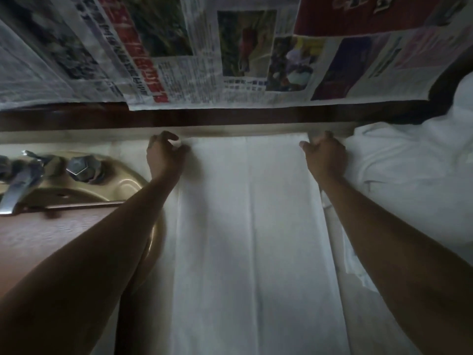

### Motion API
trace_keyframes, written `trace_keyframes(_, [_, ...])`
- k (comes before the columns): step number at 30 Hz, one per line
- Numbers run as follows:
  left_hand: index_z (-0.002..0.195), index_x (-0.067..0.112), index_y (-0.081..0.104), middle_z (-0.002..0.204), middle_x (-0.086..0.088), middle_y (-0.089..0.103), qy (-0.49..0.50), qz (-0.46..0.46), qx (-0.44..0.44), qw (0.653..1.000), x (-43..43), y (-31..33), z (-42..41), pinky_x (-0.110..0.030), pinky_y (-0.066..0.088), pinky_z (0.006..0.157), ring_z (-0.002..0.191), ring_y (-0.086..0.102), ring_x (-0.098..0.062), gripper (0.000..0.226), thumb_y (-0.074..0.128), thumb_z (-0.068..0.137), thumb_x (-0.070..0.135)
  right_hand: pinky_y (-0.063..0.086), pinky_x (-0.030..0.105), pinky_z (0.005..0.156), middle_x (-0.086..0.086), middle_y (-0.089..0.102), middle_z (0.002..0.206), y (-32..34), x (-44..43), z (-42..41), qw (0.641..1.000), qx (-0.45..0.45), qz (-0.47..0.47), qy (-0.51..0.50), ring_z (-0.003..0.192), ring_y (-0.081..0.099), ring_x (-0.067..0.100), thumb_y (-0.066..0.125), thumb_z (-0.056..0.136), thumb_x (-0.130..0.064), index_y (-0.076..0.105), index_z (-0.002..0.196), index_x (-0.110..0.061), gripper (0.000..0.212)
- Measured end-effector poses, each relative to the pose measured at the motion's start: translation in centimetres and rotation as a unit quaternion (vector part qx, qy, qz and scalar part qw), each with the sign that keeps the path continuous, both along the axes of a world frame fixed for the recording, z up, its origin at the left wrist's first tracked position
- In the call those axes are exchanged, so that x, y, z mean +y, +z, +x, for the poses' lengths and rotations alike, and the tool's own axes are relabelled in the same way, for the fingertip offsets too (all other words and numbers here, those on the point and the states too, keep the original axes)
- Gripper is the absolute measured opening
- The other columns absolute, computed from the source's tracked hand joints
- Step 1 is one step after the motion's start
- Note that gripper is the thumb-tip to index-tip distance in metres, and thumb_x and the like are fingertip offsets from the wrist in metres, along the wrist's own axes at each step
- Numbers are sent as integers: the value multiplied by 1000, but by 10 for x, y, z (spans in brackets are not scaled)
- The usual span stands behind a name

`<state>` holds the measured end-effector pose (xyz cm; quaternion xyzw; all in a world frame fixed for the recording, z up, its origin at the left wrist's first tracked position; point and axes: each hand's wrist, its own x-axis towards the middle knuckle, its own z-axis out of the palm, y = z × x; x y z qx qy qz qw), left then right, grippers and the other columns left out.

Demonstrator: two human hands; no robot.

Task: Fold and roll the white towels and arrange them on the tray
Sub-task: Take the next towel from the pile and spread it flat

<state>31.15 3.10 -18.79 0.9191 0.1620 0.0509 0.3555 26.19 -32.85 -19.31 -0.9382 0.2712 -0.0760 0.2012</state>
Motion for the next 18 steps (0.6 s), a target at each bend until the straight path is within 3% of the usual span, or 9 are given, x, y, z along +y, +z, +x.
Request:
trace_keyframes(2, [118, 17, 64, 120, -8, 59, -33, 30, -76, 996, -7, -5, -21, -35, 47, 89, 106, 58, -26, 31, 73, 89, 23, 45, 36, 83, 15, 65, 116, -3, 11, -14, 998, -68, 1, 9, 107, 60, 35, 71, 93, -42, 59, 119, -9, 43])
trace_keyframes(4, [129, 15, 60, 131, -11, 57, -145, 80, -140, 976, -29, -11, -48, -44, 43, 98, 120, 53, -33, 36, 65, 94, 24, 45, 43, 96, 16, 60, 127, -12, 39, -31, 989, -122, -40, 70, 117, 54, 35, 66, 96, -40, 58, 130, -12, 45])
trace_keyframes(6, [146, 18, 50, 153, -13, 47, -281, 119, -109, 946, -54, -23, -67, -46, 33, 111, 141, 41, -34, 49, 55, 100, 33, 37, 48, 111, 15, 53, 144, -28, 71, -46, 977, -112, -67, 169, 134, 46, 35, 57, 100, -43, 55, 142, -15, 51])
trace_keyframes(8, [160, 24, 33, 169, -8, 26, -353, 167, -51, 919, -64, -35, -73, -50, 19, 123, 156, 20, -28, 59, 39, 105, 43, 26, 52, 121, 14, 42, 158, -40, 88, -55, 962, -64, -93, 249, 148, 34, 35, 48, 103, -47, 49, 150, -19, 55])
trace_keyframes(12, [163, 28, 24, 172, 0, 14, -328, 205, -40, 921, -24, -51, -55, -50, 13, 127, 159, 10, -21, 59, 26, 108, 47, 21, 55, 123, 6, 29, 167, -46, 52, -43, 946, -11, -150, 288, 155, 23, 27, 35, 107, -50, 38, 157, -23, 57])
trace_keyframes(18, [164, 20, 20, 172, -5, 11, -252, 223, -9, 942, 0, -39, -55, -54, 9, 127, 159, 5, -24, 64, 18, 107, 48, 22, 57, 123, 12, 28, 167, -26, 19, -48, 977, -11, -103, 186, 155, 21, 34, 28, 107, -53, 37, 158, -17, 63])
